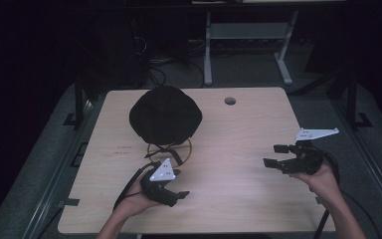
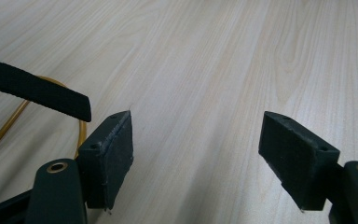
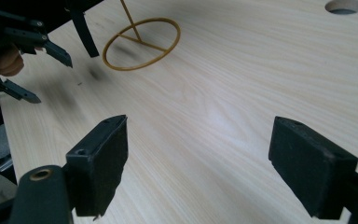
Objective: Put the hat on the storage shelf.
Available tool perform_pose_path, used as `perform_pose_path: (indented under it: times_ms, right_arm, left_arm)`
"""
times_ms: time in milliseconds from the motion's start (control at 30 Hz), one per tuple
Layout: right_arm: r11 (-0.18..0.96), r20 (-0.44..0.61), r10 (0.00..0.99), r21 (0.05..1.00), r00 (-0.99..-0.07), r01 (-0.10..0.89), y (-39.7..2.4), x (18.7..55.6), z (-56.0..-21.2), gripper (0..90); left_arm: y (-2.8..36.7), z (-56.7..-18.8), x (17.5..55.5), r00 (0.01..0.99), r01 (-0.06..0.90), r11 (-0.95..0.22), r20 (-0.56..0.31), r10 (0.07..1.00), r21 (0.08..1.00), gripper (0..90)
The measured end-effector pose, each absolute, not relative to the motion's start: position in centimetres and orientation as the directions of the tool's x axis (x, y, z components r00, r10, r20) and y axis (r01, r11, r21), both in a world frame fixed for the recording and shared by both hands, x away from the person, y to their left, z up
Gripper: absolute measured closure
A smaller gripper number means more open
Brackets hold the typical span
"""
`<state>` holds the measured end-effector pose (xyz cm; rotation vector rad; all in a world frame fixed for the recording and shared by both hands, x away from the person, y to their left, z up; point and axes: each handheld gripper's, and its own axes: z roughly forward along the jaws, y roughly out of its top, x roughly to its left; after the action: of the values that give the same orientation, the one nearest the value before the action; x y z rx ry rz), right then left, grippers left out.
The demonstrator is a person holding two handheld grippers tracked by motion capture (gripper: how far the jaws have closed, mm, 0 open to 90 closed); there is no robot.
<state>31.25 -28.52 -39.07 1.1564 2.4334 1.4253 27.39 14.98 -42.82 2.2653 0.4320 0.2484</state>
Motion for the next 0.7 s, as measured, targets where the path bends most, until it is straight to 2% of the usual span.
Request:
perform_pose_path:
  times_ms: [700]
  right_arm:
    - [0.239,0.316,0.671,0.764,-0.671,0.599,-30.6,29.3,-42.3,18.8]
  left_arm:
    - [14.9,-43.1,27.3,0.922,0.228,-0.633,0.044,0.384,0.740,25.9]
